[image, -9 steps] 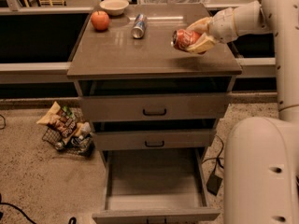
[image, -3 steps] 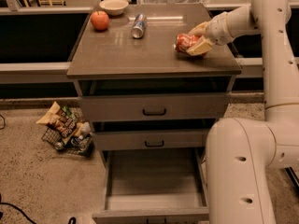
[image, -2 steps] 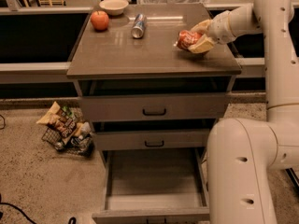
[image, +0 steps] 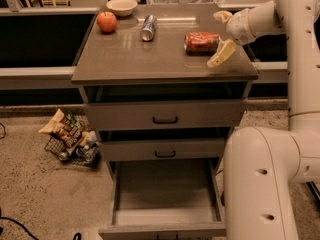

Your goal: Pick coke can from bottom drawer and place on counter

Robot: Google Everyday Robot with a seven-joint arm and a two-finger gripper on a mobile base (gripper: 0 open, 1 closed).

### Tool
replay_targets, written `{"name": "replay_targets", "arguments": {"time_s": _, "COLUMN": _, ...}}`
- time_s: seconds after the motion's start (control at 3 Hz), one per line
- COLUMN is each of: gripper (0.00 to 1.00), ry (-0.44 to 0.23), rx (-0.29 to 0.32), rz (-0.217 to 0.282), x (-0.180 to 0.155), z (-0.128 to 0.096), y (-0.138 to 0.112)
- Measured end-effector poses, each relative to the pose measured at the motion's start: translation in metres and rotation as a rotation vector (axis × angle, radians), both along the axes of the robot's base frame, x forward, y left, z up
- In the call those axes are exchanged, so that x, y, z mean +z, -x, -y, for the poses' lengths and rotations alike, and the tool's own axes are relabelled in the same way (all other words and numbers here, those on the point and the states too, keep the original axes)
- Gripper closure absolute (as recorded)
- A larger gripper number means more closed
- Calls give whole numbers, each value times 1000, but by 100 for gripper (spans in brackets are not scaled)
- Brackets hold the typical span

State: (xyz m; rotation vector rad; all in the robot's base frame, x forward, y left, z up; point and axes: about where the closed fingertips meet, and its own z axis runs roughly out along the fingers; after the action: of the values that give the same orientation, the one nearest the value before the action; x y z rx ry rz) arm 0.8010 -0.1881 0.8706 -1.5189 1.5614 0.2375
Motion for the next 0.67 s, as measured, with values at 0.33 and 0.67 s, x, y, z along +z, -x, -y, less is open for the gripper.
{"name": "replay_targets", "arguments": {"time_s": 0.33, "gripper": 0, "ry": -36, "rx": -20, "rz": 55, "x": 30, "z": 14, "y": 6}}
{"name": "replay_targets", "arguments": {"time_s": 0.67, "gripper": 0, "ry": -27, "rx": -57, "rz": 146, "x": 93, "z": 36, "y": 25}}
